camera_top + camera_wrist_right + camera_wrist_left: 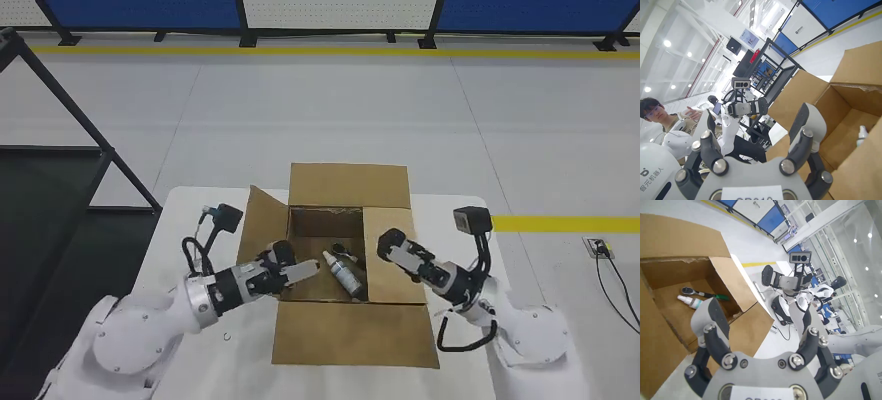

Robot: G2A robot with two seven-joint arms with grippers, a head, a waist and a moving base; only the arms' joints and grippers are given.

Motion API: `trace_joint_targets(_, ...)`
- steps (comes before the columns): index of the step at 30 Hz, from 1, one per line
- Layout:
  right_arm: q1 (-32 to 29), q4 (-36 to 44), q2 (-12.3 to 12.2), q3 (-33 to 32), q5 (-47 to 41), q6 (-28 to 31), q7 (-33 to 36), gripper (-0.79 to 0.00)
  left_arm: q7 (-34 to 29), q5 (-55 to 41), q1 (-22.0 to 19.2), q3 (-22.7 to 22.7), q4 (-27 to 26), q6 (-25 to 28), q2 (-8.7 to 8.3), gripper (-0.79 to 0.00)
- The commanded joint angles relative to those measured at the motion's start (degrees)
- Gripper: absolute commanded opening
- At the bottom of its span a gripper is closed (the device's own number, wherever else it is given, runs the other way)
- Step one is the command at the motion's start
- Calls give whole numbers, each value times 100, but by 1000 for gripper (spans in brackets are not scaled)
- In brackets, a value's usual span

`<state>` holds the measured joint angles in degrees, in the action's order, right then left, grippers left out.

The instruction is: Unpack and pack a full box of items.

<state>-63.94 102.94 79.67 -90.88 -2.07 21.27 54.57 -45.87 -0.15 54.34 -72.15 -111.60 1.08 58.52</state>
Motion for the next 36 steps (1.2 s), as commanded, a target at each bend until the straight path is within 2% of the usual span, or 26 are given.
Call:
trace_joint_targets(1, -312, 177, -45, -262, -63, 47, -6, 0, 18, -91, -533, 561, 417, -163, 97, 0)
trace_joint_targets(9, -1126, 235, -186, -925, -558, 427, 110, 0, 200, 54, -2135, 2372, 1750, -661, 612, 0)
trace_joint_targets(13, -1246, 123, -247, -1076, -720, 546, 168, 0, 343, -72, -2735, 3022, 2563, -807, 921, 0)
trace_joint_targets(16, -1311, 80, -290, -1164, -825, 614, 215, 0, 476, -161, -3020, 3379, 3152, -805, 1137, 0)
trace_joint_targets(21, -1351, 57, -358, -1221, -907, 595, 264, 0, 663, -277, -3289, 3754, 3980, -729, 1435, 0)
trace_joint_targets(25, -1333, 69, -407, -1190, -897, 542, 293, 0, 756, -339, -3419, 3955, 4442, -599, 1641, 0)
trace_joint_targets(31, -1258, 61, -468, -1058, -847, 513, 262, 0, 1143, -290, -3435, 4049, 4746, 5, 1853, 0)
trace_joint_targets(36, -1221, 73, -511, -941, -810, 510, 173, 0, 1127, -486, -3412, 3863, 4846, 342, 1910, 0)
